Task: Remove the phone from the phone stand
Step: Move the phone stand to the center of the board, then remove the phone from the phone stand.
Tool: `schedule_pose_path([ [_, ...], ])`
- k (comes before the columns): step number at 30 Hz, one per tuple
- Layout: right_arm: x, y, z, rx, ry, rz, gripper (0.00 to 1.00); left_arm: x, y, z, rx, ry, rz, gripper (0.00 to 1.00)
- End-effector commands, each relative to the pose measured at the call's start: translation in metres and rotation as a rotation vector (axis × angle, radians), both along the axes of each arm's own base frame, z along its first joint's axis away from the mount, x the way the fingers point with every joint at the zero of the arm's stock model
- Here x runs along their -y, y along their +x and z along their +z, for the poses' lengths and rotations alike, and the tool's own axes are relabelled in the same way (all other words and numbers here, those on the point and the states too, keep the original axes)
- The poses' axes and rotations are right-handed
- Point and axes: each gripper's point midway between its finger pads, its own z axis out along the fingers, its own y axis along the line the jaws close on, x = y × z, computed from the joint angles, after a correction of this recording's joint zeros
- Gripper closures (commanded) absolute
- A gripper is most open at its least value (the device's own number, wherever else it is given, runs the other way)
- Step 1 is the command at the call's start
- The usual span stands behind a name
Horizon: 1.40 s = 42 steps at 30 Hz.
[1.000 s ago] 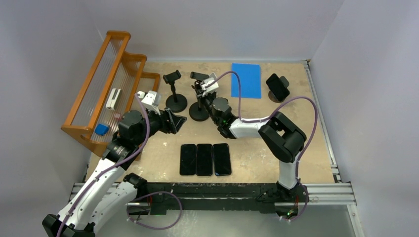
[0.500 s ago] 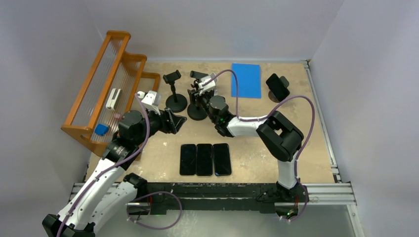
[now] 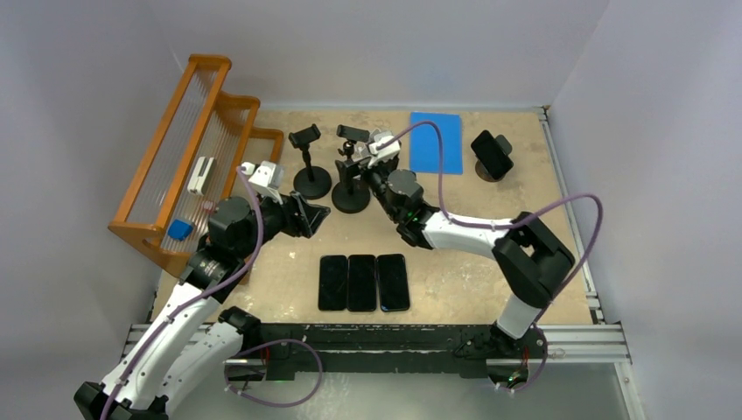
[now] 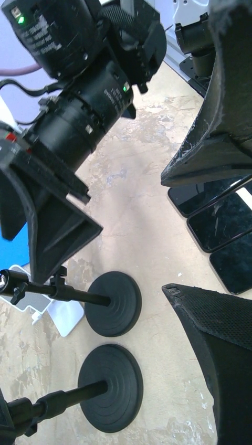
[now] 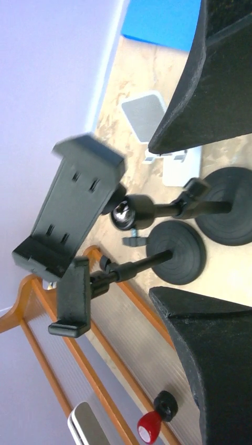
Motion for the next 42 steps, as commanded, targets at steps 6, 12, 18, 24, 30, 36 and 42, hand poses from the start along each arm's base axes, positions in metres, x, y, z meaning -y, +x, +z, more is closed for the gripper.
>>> schedule_pose_path([
  [6, 0.064, -0.050, -0.005, -0.115, 0.034, -0.068, 0.01, 0.001, -0.003, 0.013, 0.058, -0.020, -0.017, 0.34],
  [12, 0.099, -0.093, -0.005, -0.218, 0.072, -0.041, 0.01, 0.001, -0.004, 0.014, 0.062, -0.026, -0.020, 0.34],
  [18, 0.143, -0.119, 0.004, -0.310, 0.227, -0.137, 0.01, 0.002, -0.004, 0.014, 0.063, -0.026, -0.028, 0.34],
  [24, 0.166, -0.140, 0.051, -0.218, 0.443, -0.100, 0.01, 0.006, -0.003, 0.009, 0.057, -0.013, -0.048, 0.34],
  [30, 0.171, -0.127, 0.098, -0.132, 0.564, -0.153, 0.01, 0.013, 0.001, -0.001, 0.051, 0.018, -0.090, 0.34],
  [36, 0.159, -0.086, 0.095, -0.271, 0.610, -0.347, 0.01, 0.012, 0.008, -0.008, 0.056, 0.040, -0.074, 0.34],
  [42, 0.146, -0.072, 0.070, -0.271, 0.527, -0.355, 0.01, 0.008, 0.009, -0.007, 0.068, 0.032, -0.048, 0.34],
])
